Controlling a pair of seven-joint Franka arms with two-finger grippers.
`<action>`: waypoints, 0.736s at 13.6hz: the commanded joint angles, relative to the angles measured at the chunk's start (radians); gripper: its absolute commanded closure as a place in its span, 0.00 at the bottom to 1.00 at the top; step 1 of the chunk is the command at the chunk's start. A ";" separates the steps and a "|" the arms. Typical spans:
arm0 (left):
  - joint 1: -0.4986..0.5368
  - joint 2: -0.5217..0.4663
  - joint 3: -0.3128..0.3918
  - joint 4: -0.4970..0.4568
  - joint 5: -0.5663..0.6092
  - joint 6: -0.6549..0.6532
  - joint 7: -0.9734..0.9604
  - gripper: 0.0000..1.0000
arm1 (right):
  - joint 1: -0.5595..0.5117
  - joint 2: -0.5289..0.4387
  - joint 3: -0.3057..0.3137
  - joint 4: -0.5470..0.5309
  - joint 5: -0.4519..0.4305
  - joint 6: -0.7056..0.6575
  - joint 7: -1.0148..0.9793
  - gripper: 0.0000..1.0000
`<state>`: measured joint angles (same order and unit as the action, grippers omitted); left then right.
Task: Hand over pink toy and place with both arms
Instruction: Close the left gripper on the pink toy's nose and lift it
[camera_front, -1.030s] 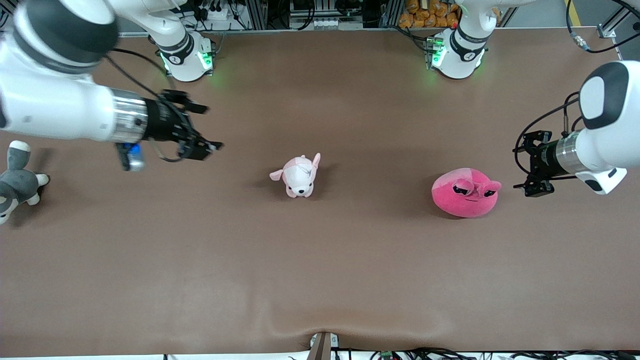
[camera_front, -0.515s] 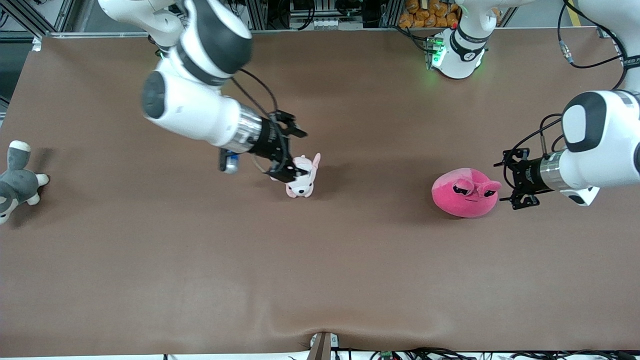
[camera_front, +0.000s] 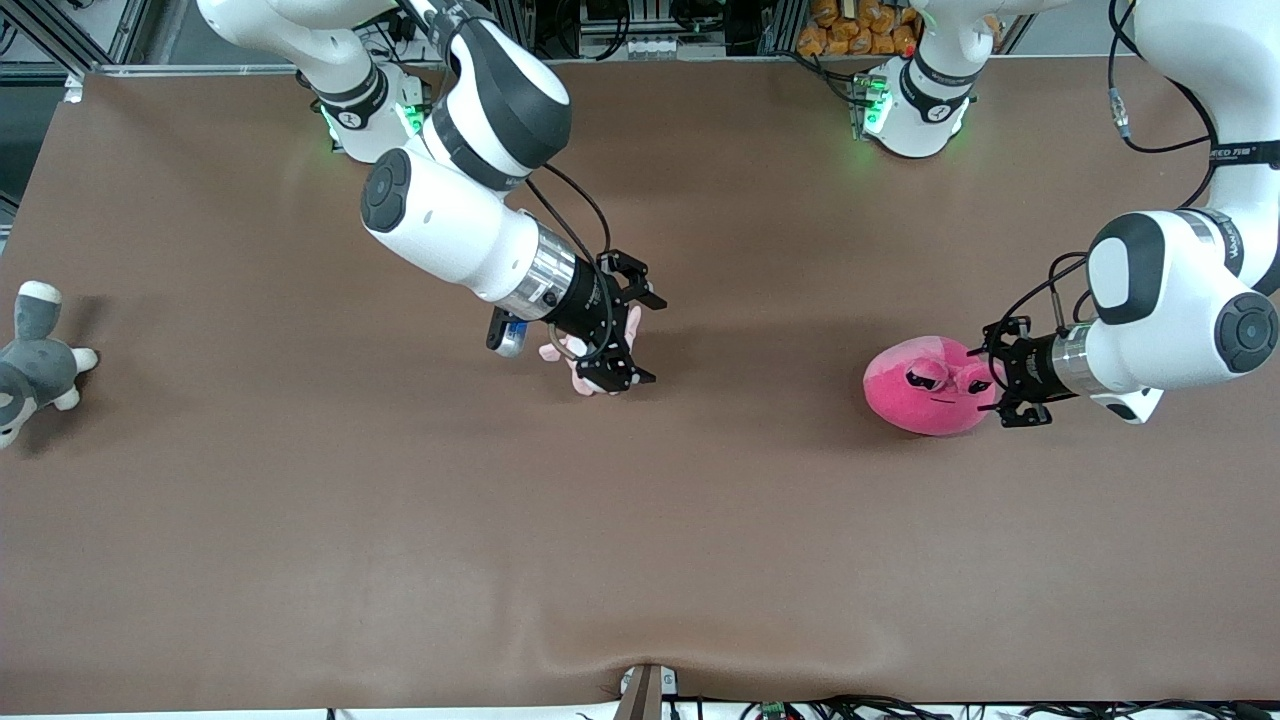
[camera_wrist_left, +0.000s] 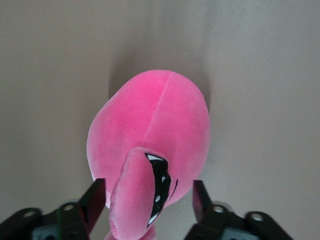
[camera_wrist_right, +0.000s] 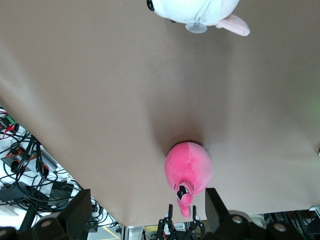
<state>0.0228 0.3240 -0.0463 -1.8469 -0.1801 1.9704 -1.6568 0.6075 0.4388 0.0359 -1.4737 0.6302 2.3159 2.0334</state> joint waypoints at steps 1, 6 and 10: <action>-0.001 -0.002 -0.001 -0.009 -0.018 0.018 -0.018 0.68 | 0.008 0.009 -0.010 0.024 0.023 -0.001 0.015 0.00; 0.002 -0.038 -0.026 0.000 -0.018 0.001 -0.011 1.00 | 0.008 0.008 -0.010 0.024 0.022 -0.001 0.014 0.00; 0.005 -0.074 -0.029 0.047 -0.018 -0.094 0.000 1.00 | 0.006 0.006 -0.010 0.024 0.022 -0.001 0.015 0.00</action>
<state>0.0230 0.2850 -0.0690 -1.8208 -0.1807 1.9366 -1.6568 0.6075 0.4389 0.0320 -1.4657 0.6317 2.3159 2.0356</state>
